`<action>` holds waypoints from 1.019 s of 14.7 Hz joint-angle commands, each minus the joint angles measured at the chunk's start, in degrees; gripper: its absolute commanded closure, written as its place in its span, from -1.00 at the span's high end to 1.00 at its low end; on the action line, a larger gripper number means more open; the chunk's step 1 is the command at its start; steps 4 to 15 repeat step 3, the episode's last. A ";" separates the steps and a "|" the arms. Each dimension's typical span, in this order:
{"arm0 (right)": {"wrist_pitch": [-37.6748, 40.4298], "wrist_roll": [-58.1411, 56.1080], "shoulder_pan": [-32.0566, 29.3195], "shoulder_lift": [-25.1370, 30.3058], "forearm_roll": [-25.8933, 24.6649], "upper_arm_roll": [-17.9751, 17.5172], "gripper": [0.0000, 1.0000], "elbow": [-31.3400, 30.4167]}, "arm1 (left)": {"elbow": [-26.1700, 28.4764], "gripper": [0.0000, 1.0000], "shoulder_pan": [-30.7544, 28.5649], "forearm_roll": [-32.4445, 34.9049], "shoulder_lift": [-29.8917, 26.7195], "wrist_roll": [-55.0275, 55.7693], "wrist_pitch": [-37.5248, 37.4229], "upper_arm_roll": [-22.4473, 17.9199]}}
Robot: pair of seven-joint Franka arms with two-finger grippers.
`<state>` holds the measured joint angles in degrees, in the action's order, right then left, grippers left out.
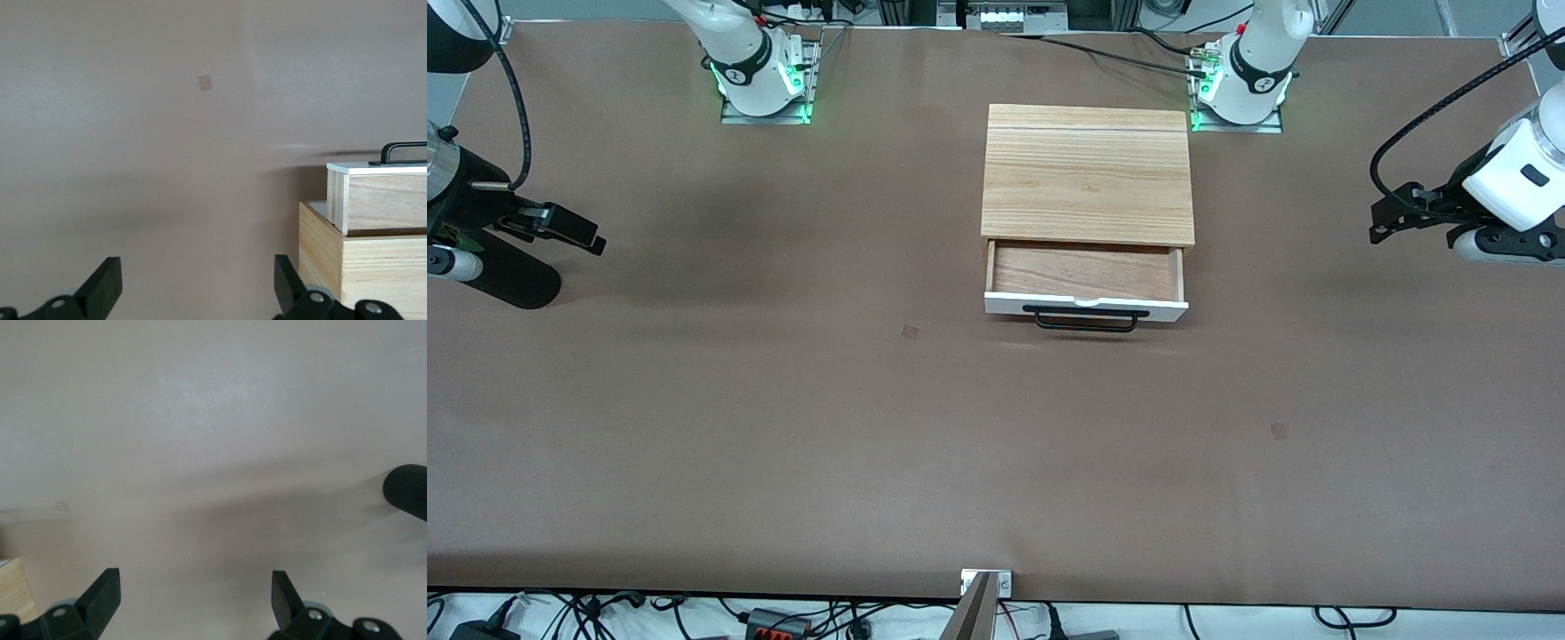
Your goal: Pull top drawer with both arms simultaneously
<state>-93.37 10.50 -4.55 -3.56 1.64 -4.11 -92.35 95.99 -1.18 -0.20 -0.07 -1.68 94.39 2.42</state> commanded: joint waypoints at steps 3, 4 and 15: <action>-0.58 0.04 -0.20 1.10 -0.41 -0.28 1.00 -0.38 | -2.12 1.00 0.13 0.90 1.12 -0.34 -1.23 0.04; -0.58 0.04 -0.20 1.10 -0.41 -0.28 1.00 -0.38 | -2.12 1.00 0.13 0.90 1.12 -0.34 -1.23 0.04; -0.58 0.04 -0.20 1.10 -0.41 -0.28 1.00 -0.38 | -2.12 1.00 0.13 0.90 1.12 -0.34 -1.23 0.04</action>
